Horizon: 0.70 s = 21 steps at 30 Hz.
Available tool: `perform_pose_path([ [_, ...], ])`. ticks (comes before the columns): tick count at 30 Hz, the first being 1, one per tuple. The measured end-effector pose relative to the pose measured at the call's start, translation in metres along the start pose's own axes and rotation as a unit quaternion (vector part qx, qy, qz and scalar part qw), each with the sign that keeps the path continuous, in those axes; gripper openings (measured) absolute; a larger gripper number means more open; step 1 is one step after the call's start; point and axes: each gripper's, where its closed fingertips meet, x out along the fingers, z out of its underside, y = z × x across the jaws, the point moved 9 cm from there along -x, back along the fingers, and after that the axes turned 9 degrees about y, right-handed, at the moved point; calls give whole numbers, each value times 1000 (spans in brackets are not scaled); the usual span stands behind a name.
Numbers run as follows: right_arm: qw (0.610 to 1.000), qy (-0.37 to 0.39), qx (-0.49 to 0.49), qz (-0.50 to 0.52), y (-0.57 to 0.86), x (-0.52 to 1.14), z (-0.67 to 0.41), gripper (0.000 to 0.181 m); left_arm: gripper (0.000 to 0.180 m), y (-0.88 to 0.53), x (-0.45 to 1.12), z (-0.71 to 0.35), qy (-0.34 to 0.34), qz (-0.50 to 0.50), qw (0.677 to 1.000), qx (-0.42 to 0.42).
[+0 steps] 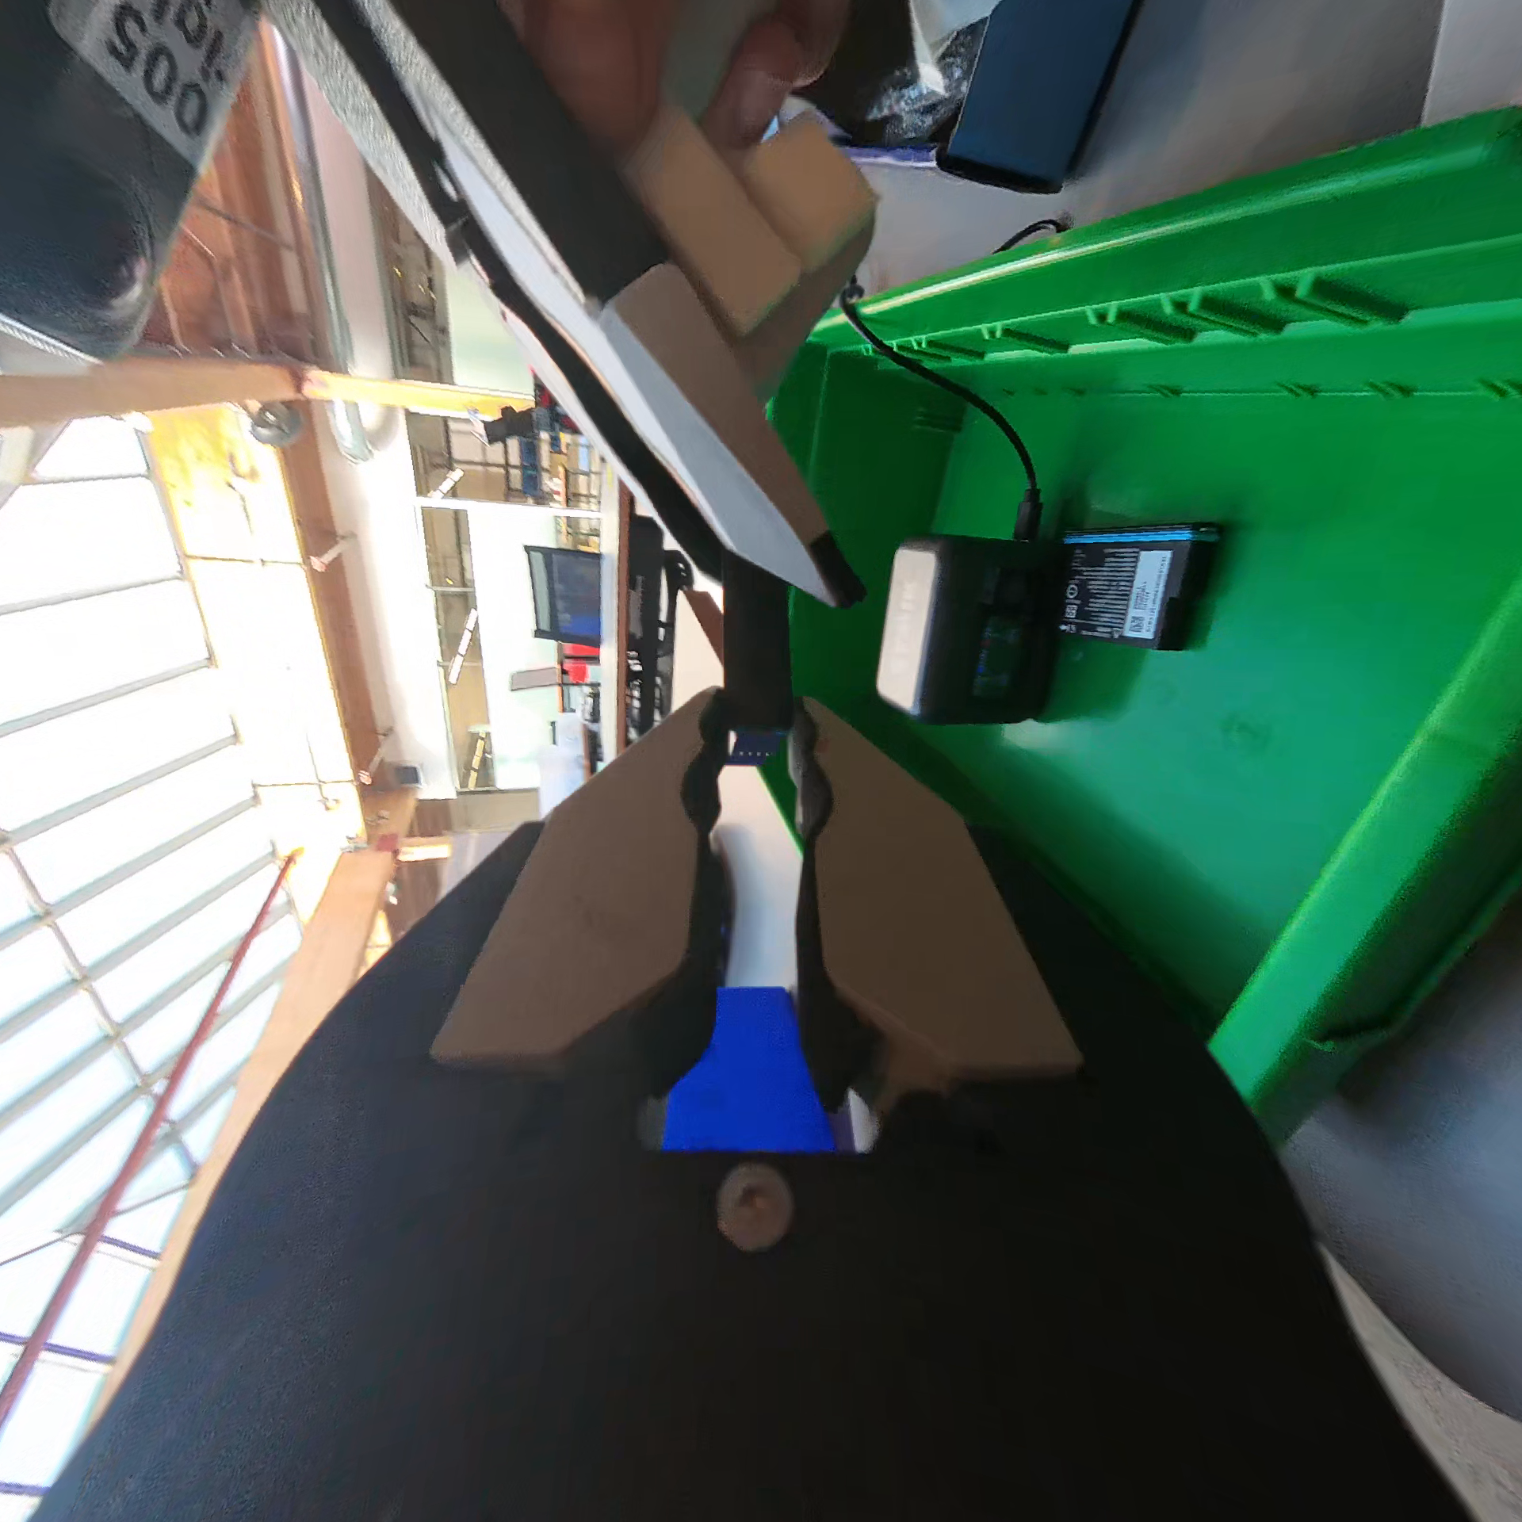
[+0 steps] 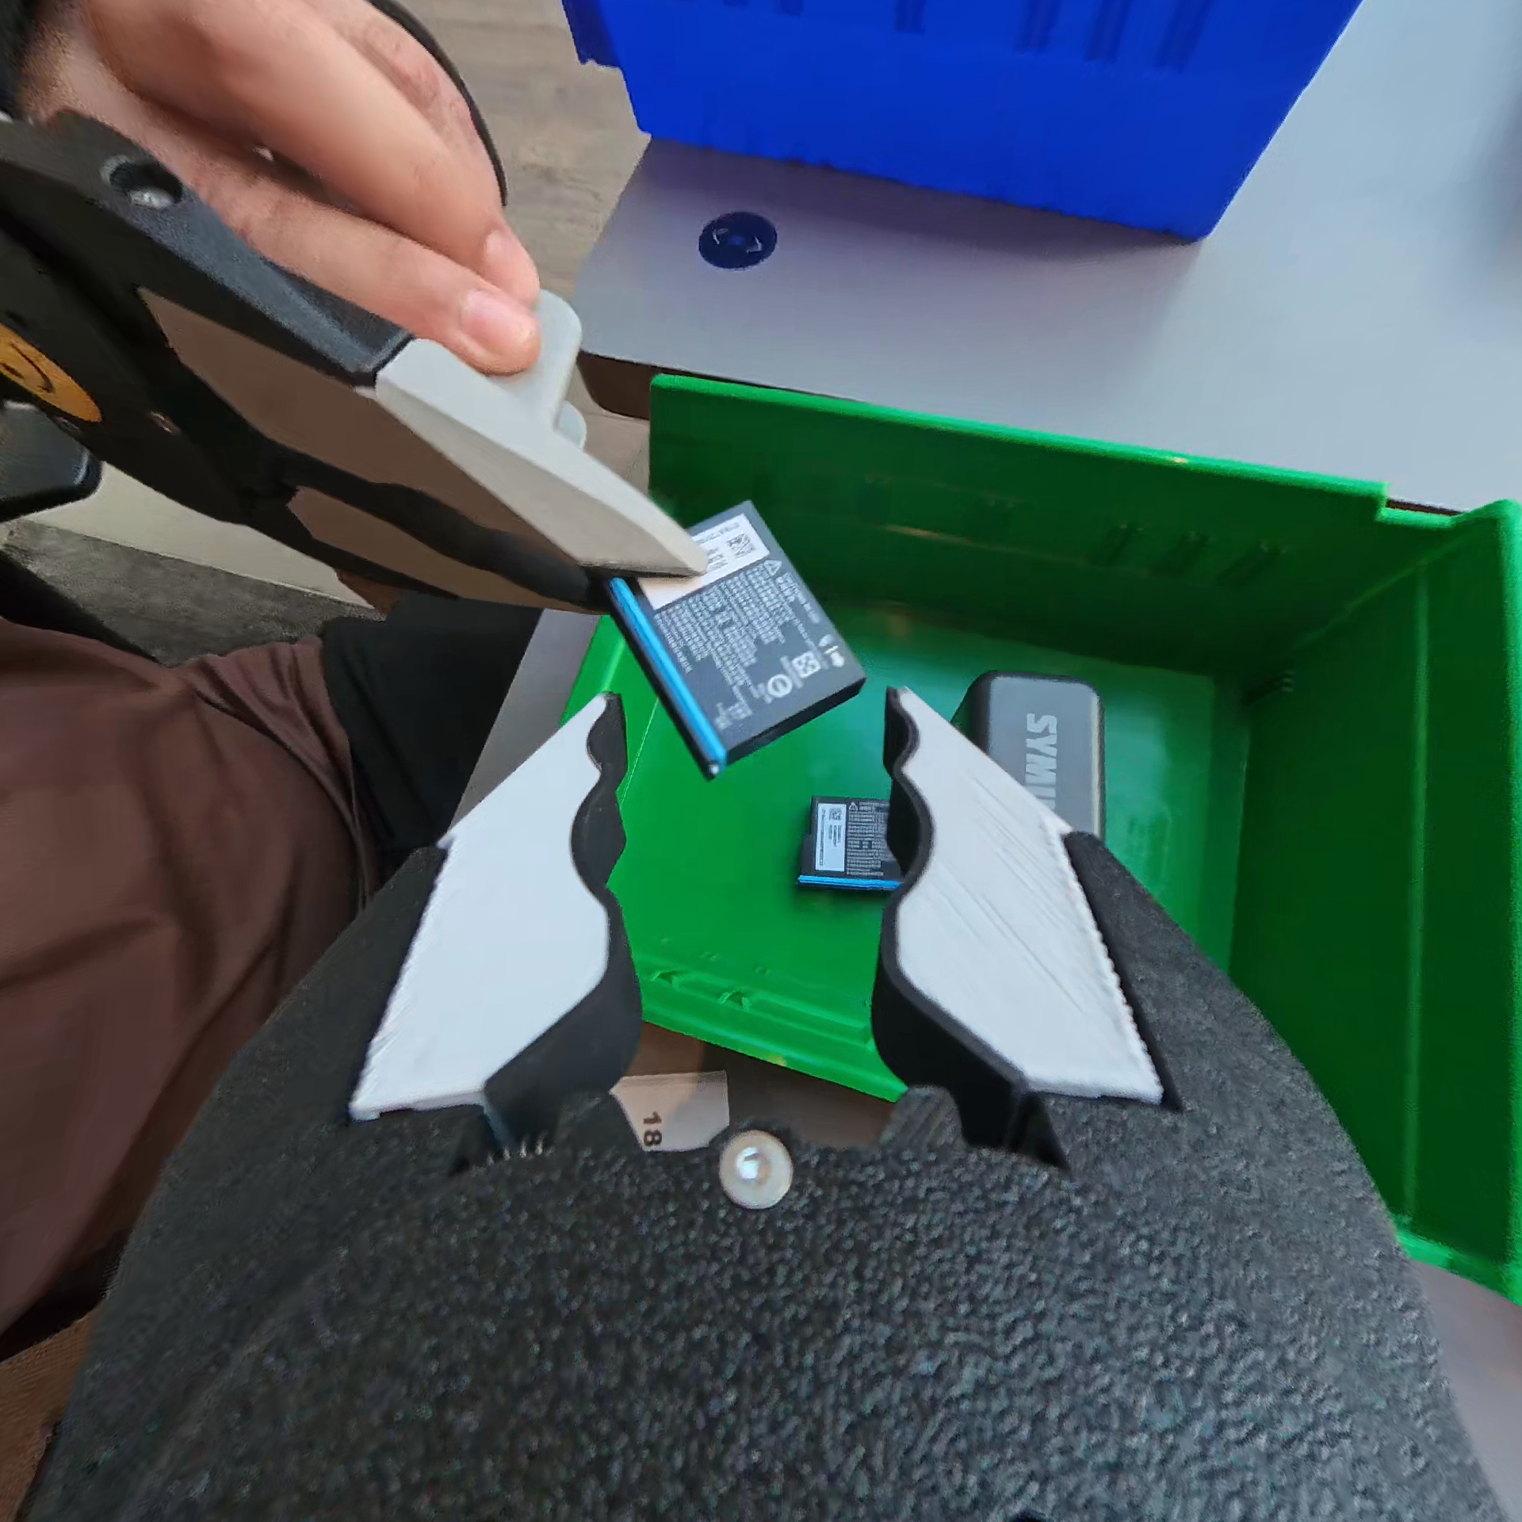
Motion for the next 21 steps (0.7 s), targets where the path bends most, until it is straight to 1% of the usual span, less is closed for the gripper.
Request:
perform_pose_path([
  [4, 999, 31, -34, -19, -6, -2, -5, 64, 13, 4, -7, -4, 43, -9, 998, 33],
  [5, 998, 31, -47, -30, -9, -2, -4, 61, 13, 3, -8, -4, 55, -14, 998, 39],
  [6, 997, 22, -60, -39, -12, -1, -2, 51, 13, 3, -9, -4, 61, -12, 997, 35],
  [7, 997, 11, -70, -37, -13, 0, 0, 48, 13, 2, -8, -3, 63, -3, 998, 29],
  [11, 996, 10, -90, -19, -15, -2, -3, 46, 13, -1, -7, 2, 76, -2, 997, 31],
  [13, 996, 6, -90, -9, -14, -2, -4, 46, 13, -3, -5, 4, 78, 6, 997, 13],
  [14, 996, 3, -90, -2, -13, -2, -4, 46, 14, -3, -2, 5, 74, 18, 997, -17],
  [15, 995, 1, -95, 12, -12, -2, -4, 46, 17, -3, 0, 6, 72, 41, 994, -69],
  [16, 993, -3, -106, 43, -9, -3, -5, 46, 19, -5, 3, 7, 74, 70, 985, -139],
  [17, 989, -10, -120, 81, -6, -4, -6, 46, 34, -8, 6, 9, 67, 101, 970, -212],
  [18, 984, -17, -136, 113, -4, -5, -6, 46, 56, -12, 11, 15, 34, 120, 953, -276],
  [19, 977, -18, -156, 141, -4, -7, -8, 41, 65, -16, 18, 27, -40, 114, 935, -333],
  [20, 969, 2, -185, 163, -6, -11, -11, 0, 74, -18, 24, 40, -120, 120, 908, -383],
  [21, 957, 35, -215, 192, -9, -16, -16, 0, 73, -17, 29, 46, -158, 155, 877, -427],
])
